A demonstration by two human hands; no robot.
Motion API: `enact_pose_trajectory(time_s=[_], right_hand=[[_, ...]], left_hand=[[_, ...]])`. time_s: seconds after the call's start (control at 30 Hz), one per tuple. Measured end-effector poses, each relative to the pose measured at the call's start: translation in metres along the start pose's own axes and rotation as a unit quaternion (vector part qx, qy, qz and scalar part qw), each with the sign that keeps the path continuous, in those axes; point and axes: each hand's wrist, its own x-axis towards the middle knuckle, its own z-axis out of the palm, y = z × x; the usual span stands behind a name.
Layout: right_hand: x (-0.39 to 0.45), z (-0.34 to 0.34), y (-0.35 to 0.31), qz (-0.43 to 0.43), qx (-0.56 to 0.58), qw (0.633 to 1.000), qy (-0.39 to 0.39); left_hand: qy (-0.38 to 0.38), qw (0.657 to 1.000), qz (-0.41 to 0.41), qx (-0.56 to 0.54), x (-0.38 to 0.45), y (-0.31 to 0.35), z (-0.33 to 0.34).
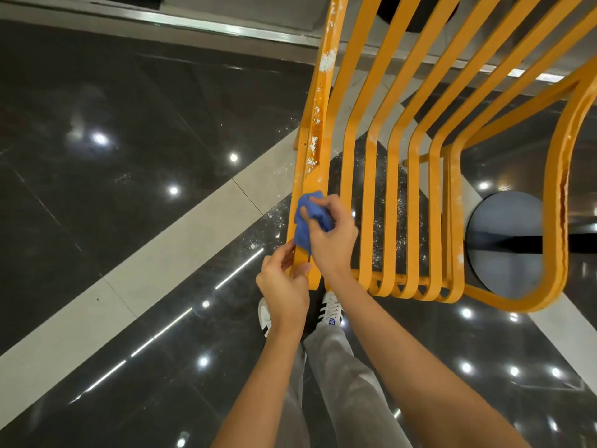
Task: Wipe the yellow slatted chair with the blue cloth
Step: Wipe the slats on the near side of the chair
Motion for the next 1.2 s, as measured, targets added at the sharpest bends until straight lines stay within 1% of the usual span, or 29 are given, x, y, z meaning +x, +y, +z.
enact_pose_trajectory(time_s=[0.03,0.1,0.2,0.27,0.3,0.37,0.43,0.5,0.57,0.63,0.7,0.73,0.83,0.87,0.97,1.03,1.1,1.13,1.2], right_hand=[[-0.002,0.002,0.000,-0.008,-0.019,1.000,-0.023],[0.008,0.008,-0.004,-0.009,-0.039,0.999,-0.022],[0.036,0.015,-0.008,0.016,0.010,0.999,0.048],[0.037,0.013,-0.004,0.061,0.067,0.991,0.102],[0.028,0.012,-0.001,0.082,0.087,0.986,0.113],[0.001,0.008,0.000,0.088,0.079,0.989,0.091],[-0.017,0.006,-0.004,0.049,0.037,0.998,0.032],[-0.003,0.009,-0.009,0.020,0.013,1.000,0.001],[0.025,0.012,-0.015,0.008,-0.001,1.000,0.011],[0.047,0.010,-0.017,0.002,0.013,0.999,0.039],[0.043,0.008,-0.015,-0.005,0.013,0.999,0.048],[0.032,0.008,-0.012,-0.008,0.004,0.999,0.038],[0.001,0.008,-0.004,-0.011,-0.039,0.999,-0.032],[0.001,0.008,-0.002,-0.011,-0.055,0.998,-0.037],[0.028,0.011,-0.003,0.001,-0.063,0.998,0.000],[0.038,0.012,-0.007,0.010,-0.032,0.998,0.048],[0.026,0.013,-0.009,0.030,0.008,0.995,0.090],[0.013,0.012,-0.007,0.044,0.026,0.995,0.088],[-0.014,0.007,-0.005,0.065,0.021,0.997,0.034]], left_hand=[[0.001,1.000,0.005,0.008,0.000,-0.001,0.000],[-0.003,1.000,0.004,0.010,-0.001,-0.002,0.000],[-0.018,1.000,0.008,-0.003,0.000,-0.002,-0.001],[-0.022,1.000,0.013,-0.009,0.000,-0.002,-0.002],[-0.018,1.000,0.017,-0.005,0.000,-0.003,-0.002],[-0.008,0.999,0.042,0.024,-0.002,-0.002,0.000],[-0.006,0.993,0.097,0.067,-0.005,-0.003,0.003],[-0.013,0.987,0.132,0.094,-0.010,-0.009,0.009],[-0.021,0.979,0.160,0.126,-0.012,-0.018,0.013],[-0.010,0.957,0.206,0.203,-0.012,-0.026,0.014],[0.005,0.928,0.241,0.283,-0.012,-0.030,0.013],[0.012,0.919,0.249,0.306,-0.012,-0.031,0.012],[0.036,0.910,0.237,0.338,-0.015,-0.029,0.013],[0.044,0.908,0.232,0.345,-0.016,-0.028,0.015],[0.059,0.899,0.234,0.366,-0.017,-0.027,0.015],[0.063,0.895,0.236,0.373,-0.017,-0.026,0.014],[0.061,0.895,0.227,0.380,-0.016,-0.027,0.013],[0.057,0.894,0.219,0.386,-0.016,-0.028,0.014],[0.046,0.896,0.202,0.392,-0.016,-0.029,0.015]])
